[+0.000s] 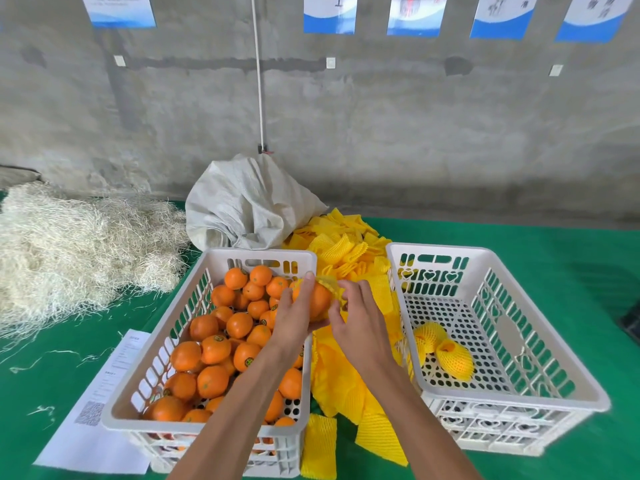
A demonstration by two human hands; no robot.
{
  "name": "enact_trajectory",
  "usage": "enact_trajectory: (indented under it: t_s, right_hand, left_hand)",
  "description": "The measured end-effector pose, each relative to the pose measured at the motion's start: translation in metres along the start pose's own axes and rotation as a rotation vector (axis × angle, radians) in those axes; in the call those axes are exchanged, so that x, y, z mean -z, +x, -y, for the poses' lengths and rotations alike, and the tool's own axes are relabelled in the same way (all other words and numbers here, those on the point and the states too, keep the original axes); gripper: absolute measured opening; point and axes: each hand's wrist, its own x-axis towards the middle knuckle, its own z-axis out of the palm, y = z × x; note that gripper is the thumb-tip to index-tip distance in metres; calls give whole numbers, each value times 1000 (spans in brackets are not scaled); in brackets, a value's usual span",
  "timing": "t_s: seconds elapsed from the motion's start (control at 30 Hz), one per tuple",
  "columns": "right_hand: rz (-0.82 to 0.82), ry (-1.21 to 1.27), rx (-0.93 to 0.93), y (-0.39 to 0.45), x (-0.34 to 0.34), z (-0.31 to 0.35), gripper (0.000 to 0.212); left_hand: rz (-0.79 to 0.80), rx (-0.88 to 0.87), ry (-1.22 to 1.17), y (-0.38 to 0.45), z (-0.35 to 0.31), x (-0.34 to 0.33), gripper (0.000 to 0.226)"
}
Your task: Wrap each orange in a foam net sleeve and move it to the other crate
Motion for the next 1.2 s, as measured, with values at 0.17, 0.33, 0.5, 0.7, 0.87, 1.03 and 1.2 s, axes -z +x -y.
enact_trajectory:
  t_s: [0.17,0.33,0.5,0.7,0.87,1.03,1.2]
  right_hand:
    - [66,-1,-126,9,7,-9,30]
    - [-13,-10,-106,14,21,-13,21]
    - [-58,-116,4,4,18,-3,13]
    - [59,-38,-128,5,13,-9,40]
    - [29,-62,-74,13,25,-13,33]
    - [-41,-98,52,9,29,-4,22]
    - [-11,-86,-11,4,21,1,34]
  left_hand:
    - [224,26,-19,-2,0,5,54]
    - [-17,38,318,-1,2,10,86]
    - [-167,-168,449,0,11,3,77]
    - [57,-67,23,1,12,-11,62]
    - [131,6,22,4,12,-7,66]
    - [-135,-85,282,14,6,-6,73]
    - [-94,-154,200,18,18,-11,65]
